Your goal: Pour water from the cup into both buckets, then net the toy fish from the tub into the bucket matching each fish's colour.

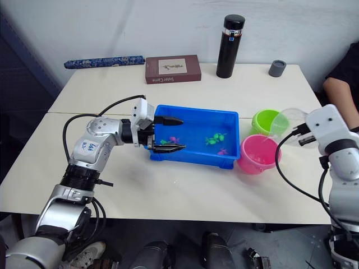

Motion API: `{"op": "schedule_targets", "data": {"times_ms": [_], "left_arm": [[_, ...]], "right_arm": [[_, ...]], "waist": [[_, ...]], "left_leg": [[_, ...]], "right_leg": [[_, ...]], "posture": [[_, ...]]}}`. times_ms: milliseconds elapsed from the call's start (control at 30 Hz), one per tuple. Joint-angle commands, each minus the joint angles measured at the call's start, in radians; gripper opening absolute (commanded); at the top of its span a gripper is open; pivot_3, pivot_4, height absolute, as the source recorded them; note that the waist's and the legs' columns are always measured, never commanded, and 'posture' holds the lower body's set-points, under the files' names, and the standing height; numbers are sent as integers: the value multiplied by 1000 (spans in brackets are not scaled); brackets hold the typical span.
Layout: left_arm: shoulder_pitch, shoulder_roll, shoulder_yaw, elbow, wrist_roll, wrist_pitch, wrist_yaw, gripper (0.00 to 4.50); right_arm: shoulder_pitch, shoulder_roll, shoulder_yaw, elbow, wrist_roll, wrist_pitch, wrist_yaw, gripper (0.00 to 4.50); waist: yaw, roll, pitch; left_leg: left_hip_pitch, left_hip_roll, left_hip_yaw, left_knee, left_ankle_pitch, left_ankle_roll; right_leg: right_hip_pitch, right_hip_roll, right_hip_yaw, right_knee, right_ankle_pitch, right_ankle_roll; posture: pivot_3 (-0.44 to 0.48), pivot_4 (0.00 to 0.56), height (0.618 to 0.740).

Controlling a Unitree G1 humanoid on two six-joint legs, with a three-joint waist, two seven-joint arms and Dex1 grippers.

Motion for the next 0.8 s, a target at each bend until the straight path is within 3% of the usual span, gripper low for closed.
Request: {"op": "schedule_targets", "data": {"times_ms": [33,333,800], "left_arm": [[-41,2,49,3,-37,10,9,4500],[-75,20,53,57,-5,-27,15,4500],[-59,42,55,26,3,-28,45,4500]], "right_arm": [[-55,19,-71,-17,50,69,-29,34],[-191,40,-12,93,43,133,-120,34],[-365,-14,201,342,-97,11,-236,34]], "waist": [[-1,0,0],[-3,0,0],[-6,0,0]], "left_leg": [[0,0,0,0,0,0],[0,0,0,0,0,0],[0,0,0,0,0,0]], "right_leg": [[0,0,0,0,0,0],[0,0,0,0,0,0],[-1,-1,0,1,0,0]], "posture": [[0,150,740],[0,150,740],[0,150,740]]}}
